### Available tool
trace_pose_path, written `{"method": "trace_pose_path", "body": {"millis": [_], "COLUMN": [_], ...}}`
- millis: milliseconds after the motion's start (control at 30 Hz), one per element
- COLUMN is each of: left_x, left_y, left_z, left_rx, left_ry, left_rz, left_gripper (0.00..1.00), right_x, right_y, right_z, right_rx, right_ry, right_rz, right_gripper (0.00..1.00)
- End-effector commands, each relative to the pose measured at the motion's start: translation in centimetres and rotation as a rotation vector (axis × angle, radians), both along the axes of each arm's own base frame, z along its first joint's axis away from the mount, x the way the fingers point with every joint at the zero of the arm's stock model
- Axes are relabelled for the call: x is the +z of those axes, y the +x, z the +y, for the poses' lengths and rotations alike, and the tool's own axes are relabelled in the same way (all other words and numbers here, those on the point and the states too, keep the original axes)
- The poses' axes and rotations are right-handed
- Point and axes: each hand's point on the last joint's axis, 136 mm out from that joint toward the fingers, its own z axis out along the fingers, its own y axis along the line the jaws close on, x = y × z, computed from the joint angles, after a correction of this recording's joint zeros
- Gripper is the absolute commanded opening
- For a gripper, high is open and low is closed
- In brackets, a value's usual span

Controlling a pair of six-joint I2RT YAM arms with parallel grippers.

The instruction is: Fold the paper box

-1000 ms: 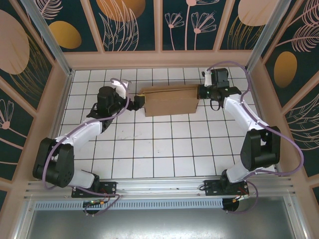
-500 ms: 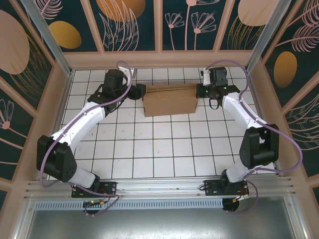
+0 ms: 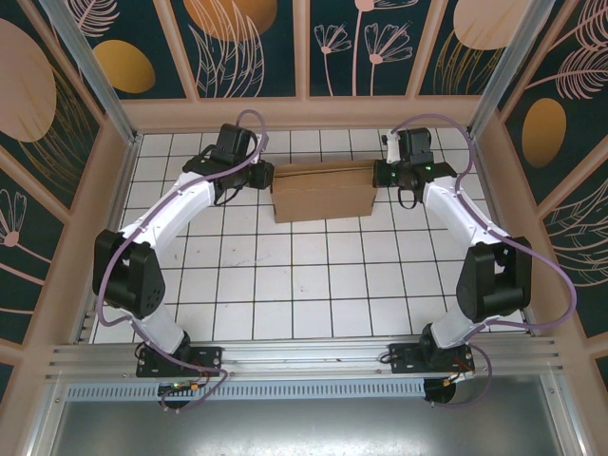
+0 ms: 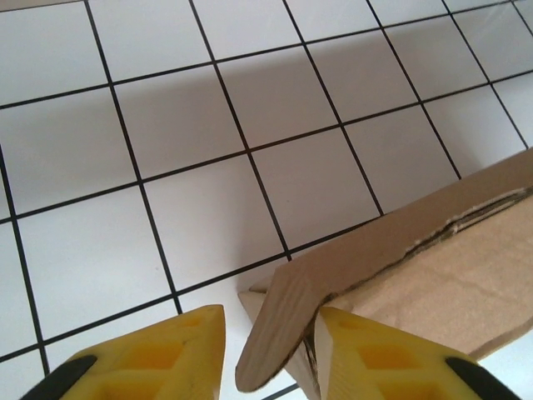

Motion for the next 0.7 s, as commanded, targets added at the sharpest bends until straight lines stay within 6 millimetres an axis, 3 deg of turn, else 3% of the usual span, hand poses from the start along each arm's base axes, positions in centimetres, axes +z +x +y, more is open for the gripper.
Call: {"method": "trace_pose_path", "body": {"millis": [0,400,667], "left_x": [0.5,0.0,1.1], "left_y": [0.0,0.7,0.8], "left_z": [-0.2,-1.0,-2.2], "left_rx": [0.011,0.055,0.029], "left_ry": [-0.005,-0.078,-0.139], "left_rz": [0.013,0.050,0.080], "left_gripper": [0.25,0.01,0.00], "right_x": [-3.4,-3.6,-3.7], "right_y": [-2.9,-2.9,-3.0], "right_z": [0.0,0.1,0.0], "right_rx": [0.005,0.013,0.012], "right_ry": [-0.031,-0.027,-0.031], "right_rz": [0.161,0.160,0.155], "right_gripper": [0.00,0.00,0.00]}}
